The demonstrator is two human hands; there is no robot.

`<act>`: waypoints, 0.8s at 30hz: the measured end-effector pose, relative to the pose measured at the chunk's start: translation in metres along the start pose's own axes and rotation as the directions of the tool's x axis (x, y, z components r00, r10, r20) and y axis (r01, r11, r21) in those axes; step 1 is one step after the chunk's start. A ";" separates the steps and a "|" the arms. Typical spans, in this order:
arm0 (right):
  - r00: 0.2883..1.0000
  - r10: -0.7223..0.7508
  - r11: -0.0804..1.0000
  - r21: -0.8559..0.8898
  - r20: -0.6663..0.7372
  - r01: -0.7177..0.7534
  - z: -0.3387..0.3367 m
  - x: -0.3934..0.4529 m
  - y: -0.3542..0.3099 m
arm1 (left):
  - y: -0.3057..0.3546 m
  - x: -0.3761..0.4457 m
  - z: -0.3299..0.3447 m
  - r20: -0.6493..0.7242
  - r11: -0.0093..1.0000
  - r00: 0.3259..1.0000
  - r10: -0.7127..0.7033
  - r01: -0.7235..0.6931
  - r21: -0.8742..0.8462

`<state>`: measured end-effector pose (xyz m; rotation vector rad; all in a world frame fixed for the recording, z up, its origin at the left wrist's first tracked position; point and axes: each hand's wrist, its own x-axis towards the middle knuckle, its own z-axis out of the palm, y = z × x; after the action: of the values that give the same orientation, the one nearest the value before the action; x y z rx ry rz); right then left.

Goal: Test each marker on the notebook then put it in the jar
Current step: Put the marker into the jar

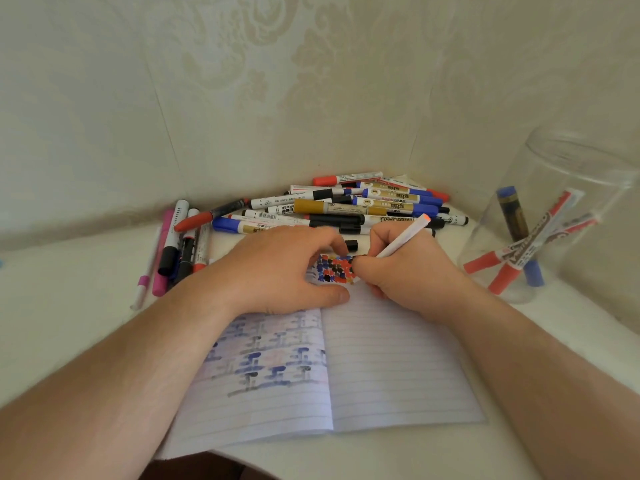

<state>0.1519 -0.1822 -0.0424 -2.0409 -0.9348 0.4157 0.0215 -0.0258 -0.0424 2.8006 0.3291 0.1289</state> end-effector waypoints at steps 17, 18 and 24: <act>0.997 -0.057 0.602 0.799 0.059 -0.013 -0.017 0.006 0.006 | -0.004 0.000 -0.003 -0.197 0.894 0.980 0.012 -0.099 -0.438; 0.996 -0.065 0.605 0.796 0.060 -0.008 -0.016 0.006 0.007 | -0.004 0.000 -0.003 -0.192 0.893 0.981 0.010 -0.095 -0.439; 0.996 -0.060 0.628 0.778 0.070 -0.017 -0.013 0.007 0.006 | -0.003 0.001 -0.002 -0.163 0.902 0.986 0.024 -0.092 -0.422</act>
<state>0.1668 -0.1869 -0.0392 -1.2011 -0.6487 0.7558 0.0214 -0.0218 -0.0417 2.3664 0.2191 0.3854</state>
